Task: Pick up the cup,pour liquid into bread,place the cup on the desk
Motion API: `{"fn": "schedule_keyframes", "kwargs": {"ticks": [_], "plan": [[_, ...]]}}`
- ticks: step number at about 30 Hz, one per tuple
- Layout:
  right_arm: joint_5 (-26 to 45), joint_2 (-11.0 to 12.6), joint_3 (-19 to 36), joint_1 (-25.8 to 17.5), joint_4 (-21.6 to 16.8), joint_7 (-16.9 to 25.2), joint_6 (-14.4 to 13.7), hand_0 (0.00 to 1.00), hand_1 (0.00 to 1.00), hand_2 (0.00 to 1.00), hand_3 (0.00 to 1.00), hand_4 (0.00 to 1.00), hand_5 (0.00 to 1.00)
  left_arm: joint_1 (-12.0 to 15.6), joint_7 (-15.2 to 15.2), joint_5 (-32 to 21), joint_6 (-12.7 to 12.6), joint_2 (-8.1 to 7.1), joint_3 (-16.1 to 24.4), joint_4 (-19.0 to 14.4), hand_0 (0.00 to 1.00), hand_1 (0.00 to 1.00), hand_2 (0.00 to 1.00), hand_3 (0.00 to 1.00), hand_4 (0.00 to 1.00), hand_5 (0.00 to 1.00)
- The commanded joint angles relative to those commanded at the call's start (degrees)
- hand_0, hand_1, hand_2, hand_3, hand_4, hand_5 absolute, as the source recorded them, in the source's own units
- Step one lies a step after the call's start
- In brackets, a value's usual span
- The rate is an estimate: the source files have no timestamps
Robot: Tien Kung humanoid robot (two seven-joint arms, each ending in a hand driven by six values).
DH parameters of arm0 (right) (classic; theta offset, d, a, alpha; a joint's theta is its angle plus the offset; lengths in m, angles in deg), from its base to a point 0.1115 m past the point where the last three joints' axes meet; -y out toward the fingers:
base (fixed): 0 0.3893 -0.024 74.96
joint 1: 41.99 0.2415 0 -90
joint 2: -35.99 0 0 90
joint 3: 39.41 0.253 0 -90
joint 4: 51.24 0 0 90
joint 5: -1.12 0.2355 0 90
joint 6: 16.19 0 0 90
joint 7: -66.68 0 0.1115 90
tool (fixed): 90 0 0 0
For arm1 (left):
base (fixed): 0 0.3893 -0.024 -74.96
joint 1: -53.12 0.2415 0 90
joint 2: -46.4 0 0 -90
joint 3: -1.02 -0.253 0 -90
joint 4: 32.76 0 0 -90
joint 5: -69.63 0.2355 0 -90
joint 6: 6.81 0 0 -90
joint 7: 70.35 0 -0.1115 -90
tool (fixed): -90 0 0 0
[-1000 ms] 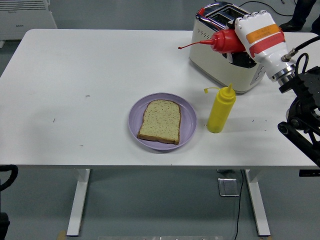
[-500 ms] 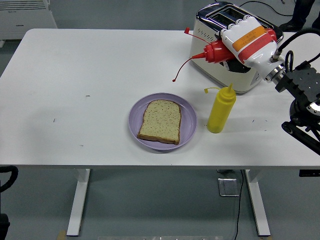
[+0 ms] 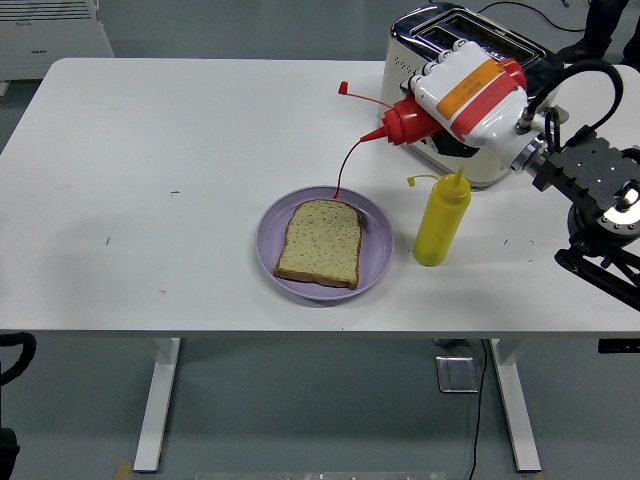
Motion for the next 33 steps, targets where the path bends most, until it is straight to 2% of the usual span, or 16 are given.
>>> {"fn": "schedule_keyframes", "kwargs": {"ticks": [9, 10, 18, 22, 29, 33], "plan": [[0.0, -1.38, 6.82, 0.07, 0.18, -2.76, 0.74, 0.119, 0.219, 0.364, 0.415, 0.618, 0.103, 0.13, -0.03, 0.0, -0.07, -0.02, 0.25, 0.03, 0.754, 0.768, 0.776, 0.672, 0.638, 0.998], [0.0, -1.65, 7.04, 0.21, 0.19, -2.96, 0.8, 0.127, 0.238, 0.37, 0.416, 0.598, 0.079, 0.09, -0.03, -0.01, -0.07, -0.01, 0.25, 0.03, 0.755, 0.768, 0.776, 0.672, 0.638, 0.998], [0.0, -3.95, -0.55, 2.83, 0.8, -2.37, 1.9, 0.13, 0.244, 0.373, 0.423, 0.587, 0.071, -0.12, 0.01, 0.01, 0.0, 0.02, 0.18, 0.05, 0.754, 0.769, 0.775, 0.671, 0.638, 0.998], [0.0, -4.74, 1.4, 3.13, 1.13, -2.5, 1.98, 0.134, 0.246, 0.378, 0.427, 0.57, 0.047, -0.08, -0.01, 0.02, -0.03, 0.04, 0.26, 0.03, 0.754, 0.767, 0.776, 0.672, 0.638, 0.998], [0.0, -4.24, 6.52, 2.83, 1.46, -2.89, 2.01, 0.137, 0.249, 0.38, 0.427, 0.564, 0.039, -0.02, -0.05, 0.01, -0.06, -0.01, 0.42, 0.0, 0.754, 0.767, 0.775, 0.672, 0.639, 0.998], [0.0, -4.71, 6.7, 2.53, 2.0, -3.43, 1.59, 0.137, 0.249, 0.38, 0.427, 0.564, 0.039, -0.04, -0.06, 0.0, -0.06, 0.0, 0.43, 0.01, 0.754, 0.767, 0.775, 0.672, 0.639, 0.998]]}}
